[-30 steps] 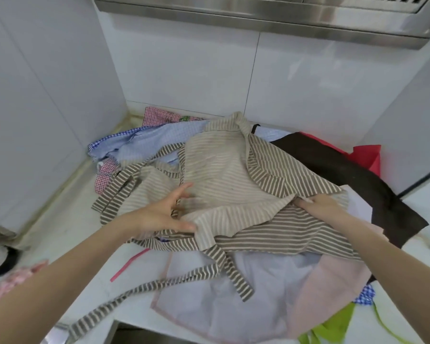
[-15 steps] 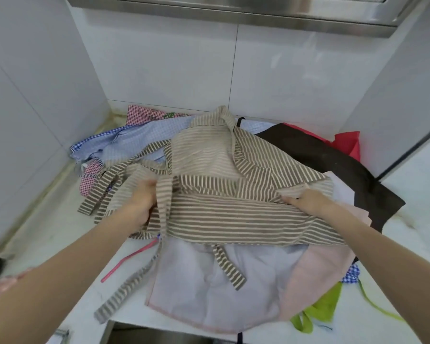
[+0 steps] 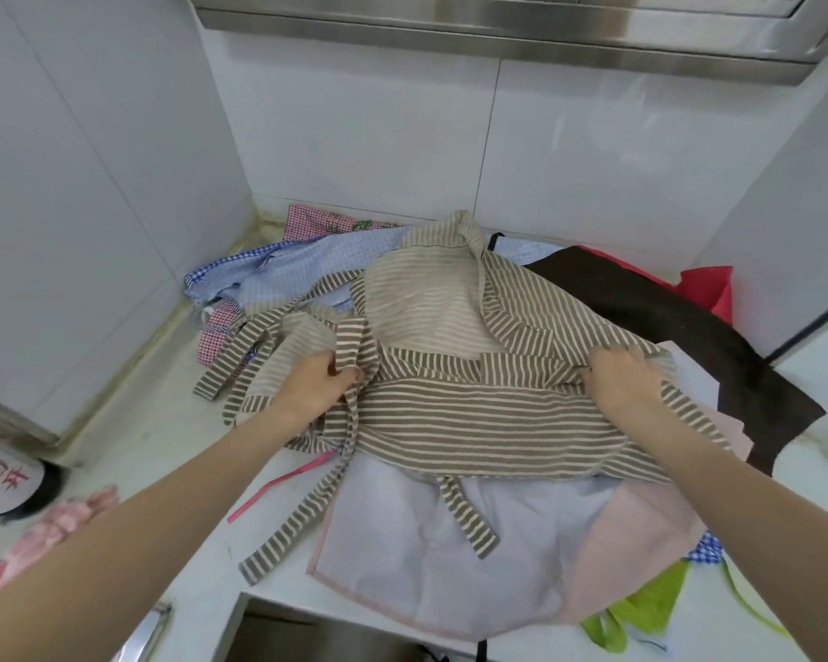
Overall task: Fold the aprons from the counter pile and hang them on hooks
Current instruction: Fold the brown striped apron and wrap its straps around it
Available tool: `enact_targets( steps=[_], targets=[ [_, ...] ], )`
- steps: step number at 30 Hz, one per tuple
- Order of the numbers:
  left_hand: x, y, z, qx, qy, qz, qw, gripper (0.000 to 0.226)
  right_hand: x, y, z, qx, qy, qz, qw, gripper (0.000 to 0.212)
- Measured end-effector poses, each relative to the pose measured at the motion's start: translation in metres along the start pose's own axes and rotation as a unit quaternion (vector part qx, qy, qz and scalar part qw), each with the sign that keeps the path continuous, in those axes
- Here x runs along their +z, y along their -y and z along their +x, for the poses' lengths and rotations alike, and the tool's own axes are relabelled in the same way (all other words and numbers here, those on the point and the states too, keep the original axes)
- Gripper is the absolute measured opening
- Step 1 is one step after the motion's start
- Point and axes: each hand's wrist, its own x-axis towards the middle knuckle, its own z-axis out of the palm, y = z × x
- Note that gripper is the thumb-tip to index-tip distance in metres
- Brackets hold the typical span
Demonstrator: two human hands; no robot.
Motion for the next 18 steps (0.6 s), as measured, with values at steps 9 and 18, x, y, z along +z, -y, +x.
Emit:
enact_targets(
  steps=[9, 18],
  targets=[
    [-0.039, -0.040, -0.009, 0.049, -0.061, 0.206, 0.975, 0.038, -0.047, 0.168, -0.055, -0.261, 0.269, 0.408, 0.832, 0.036],
    [-0.062, -0.046, -0.016, -0.032, 0.024, -0.202, 0.979, 0.016, -0.115, 0.161, -0.031, -0.131, 0.343, 0.666, 0.650, 0.022]
  ],
)
